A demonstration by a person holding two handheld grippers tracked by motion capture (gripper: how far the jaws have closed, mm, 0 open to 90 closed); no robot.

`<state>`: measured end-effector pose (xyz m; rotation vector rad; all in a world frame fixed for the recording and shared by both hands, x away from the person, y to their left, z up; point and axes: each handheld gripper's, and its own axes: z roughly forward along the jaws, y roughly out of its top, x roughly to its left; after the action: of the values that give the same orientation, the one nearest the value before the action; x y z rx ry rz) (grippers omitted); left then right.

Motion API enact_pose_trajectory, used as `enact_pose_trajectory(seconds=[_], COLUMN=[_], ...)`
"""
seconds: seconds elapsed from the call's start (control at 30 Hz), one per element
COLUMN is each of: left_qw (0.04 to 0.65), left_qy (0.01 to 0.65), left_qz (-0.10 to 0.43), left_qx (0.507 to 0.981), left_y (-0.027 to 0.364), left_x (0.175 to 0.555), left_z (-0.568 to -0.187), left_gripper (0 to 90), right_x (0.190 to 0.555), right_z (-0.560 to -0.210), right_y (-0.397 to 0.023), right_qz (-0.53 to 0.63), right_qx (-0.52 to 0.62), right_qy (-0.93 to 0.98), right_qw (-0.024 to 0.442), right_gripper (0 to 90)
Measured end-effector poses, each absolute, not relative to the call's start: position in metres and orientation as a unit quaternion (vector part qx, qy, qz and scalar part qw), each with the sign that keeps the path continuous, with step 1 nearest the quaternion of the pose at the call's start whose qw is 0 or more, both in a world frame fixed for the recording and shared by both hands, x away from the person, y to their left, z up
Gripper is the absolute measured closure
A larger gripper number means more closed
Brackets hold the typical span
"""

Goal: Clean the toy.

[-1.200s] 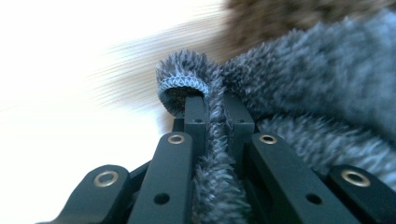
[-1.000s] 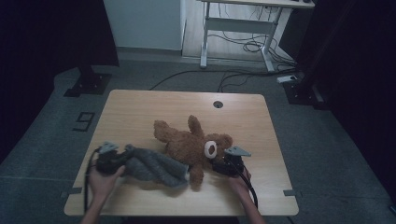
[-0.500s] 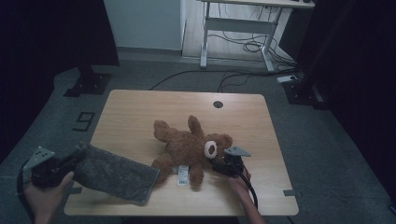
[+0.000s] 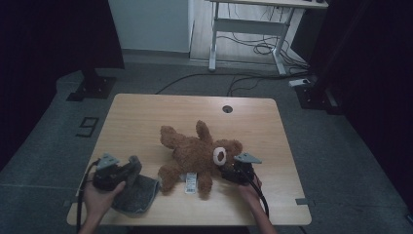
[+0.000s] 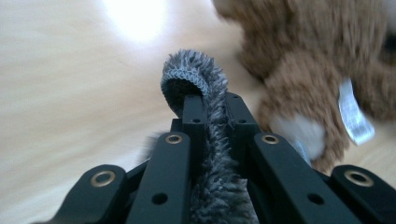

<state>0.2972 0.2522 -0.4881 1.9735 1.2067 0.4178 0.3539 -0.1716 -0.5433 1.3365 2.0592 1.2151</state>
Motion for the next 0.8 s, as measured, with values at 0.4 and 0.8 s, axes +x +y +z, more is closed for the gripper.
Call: enact_pose_trajectory(seconds=[0.4, 0.8], left_qw=[0.331, 0.322], left_qy=[0.471, 0.527], left_qz=[0.158, 0.191], left_qx=[0.802, 0.763], left_y=[0.235, 0.277], left_x=[0.298, 0.305], left_z=[-0.533, -0.532], left_gripper=[77.7, 70.6], right_x=[0.354, 0.354], right_z=[-0.544, -0.544], right_y=[-0.172, -0.172], right_qz=[0.437, 0.437], right_qx=[0.477, 0.479], right_qy=[0.736, 0.735], right_qw=[0.2, 0.199], right_gripper=[29.8, 27.2])
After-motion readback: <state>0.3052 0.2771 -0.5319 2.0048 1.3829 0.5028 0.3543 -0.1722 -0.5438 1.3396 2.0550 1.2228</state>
